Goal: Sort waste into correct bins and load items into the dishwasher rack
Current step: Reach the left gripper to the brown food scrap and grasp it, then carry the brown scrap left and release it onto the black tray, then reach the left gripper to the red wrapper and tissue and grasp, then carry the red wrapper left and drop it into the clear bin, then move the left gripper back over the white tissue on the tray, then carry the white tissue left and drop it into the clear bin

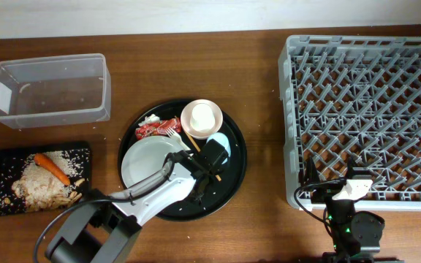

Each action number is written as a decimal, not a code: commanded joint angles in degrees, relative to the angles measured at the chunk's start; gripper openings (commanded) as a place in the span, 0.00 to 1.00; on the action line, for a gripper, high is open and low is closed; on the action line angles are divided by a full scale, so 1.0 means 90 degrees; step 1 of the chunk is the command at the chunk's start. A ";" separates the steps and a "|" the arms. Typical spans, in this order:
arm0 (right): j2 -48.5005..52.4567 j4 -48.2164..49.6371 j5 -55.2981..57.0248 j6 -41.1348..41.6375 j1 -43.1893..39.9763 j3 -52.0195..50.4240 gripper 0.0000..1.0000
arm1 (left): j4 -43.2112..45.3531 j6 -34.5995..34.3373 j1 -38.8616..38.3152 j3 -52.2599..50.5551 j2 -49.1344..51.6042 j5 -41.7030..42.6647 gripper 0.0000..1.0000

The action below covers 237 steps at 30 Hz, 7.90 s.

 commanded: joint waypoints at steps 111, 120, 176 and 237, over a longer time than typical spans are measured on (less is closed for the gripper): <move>-0.0049 -0.0027 0.0027 0.0000 -0.0032 -0.0034 0.98 | 0.0058 0.9928 0.2963 0.3031 0.1698 -0.1018 0.74; -0.0049 -0.0027 0.0027 0.0000 -0.0032 -0.0034 0.99 | 0.0087 0.9928 0.2963 0.2824 0.1700 -0.0709 0.50; -0.0049 -0.0027 0.0027 0.0000 -0.0032 -0.0034 0.98 | 0.2577 0.4495 0.6734 0.3028 0.0010 0.2956 0.64; -0.0049 -0.0027 0.0027 0.0000 -0.0032 -0.0034 0.99 | 0.0886 0.5255 0.3682 0.3349 -0.0187 -0.2382 0.01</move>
